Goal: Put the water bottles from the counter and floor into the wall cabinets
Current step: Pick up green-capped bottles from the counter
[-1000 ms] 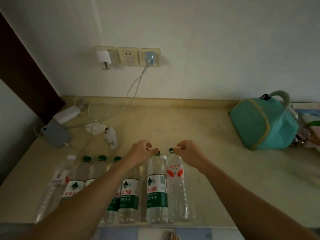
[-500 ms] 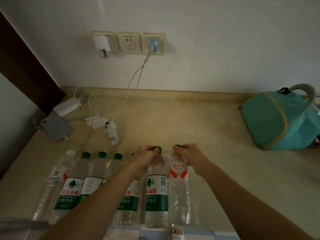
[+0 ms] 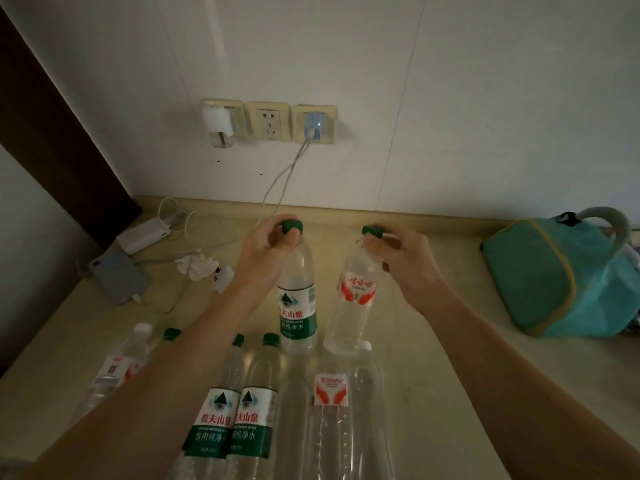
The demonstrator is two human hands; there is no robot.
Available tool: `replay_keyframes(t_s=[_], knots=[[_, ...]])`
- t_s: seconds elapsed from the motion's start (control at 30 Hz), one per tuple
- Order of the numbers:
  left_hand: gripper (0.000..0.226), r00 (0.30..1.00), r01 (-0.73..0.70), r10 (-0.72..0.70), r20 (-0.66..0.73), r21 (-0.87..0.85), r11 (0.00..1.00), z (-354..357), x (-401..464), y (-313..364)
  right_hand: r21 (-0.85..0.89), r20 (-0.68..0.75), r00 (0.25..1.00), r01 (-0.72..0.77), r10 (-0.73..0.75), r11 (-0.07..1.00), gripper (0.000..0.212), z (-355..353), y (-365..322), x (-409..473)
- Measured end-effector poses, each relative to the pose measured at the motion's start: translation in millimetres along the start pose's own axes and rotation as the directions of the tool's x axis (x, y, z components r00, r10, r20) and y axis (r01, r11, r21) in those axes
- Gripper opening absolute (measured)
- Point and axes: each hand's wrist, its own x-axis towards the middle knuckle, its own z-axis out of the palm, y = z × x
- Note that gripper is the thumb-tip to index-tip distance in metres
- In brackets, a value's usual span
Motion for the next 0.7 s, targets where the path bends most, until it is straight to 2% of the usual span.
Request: replay_keyframes(t_s=[0.07,0.13,0.23,0.37,0.6,0.7], knots=[[0.025,0.995,-0.096,0.099,-0.028,0.084,0.992,5,0,-3,-0.115,0.016,0.993,0.122,-0.121,0.986,0.018,5,1,5],[0.028,0.988,-0.151,0.154,-0.016,0.128,0.980,13,0,-11,-0.196,0.029,0.987,0.158,-0.155,0.968,0.023,12,11,9],[0.031,0.989,-0.139,0.145,-0.024,0.164,0.977,23,-1,-26,-0.221,0.013,0.989,0.147,-0.148,0.964,0.029,16,29,16],[0.033,0.989,-0.119,0.133,-0.062,0.188,0.975,28,0,-37,-0.234,-0.005,0.989,0.140,-0.145,0.962,0.021,15,45,21],[0.033,0.986,-0.160,0.141,0.089,0.258,0.953,27,0,-32,-0.311,0.042,0.990,0.143,-0.137,0.939,0.024,14,53,22],[0.032,0.988,-0.143,0.125,0.091,0.240,0.960,24,-5,-31,-0.315,0.045,0.990,0.138,-0.130,0.939,0.030,11,57,21]])
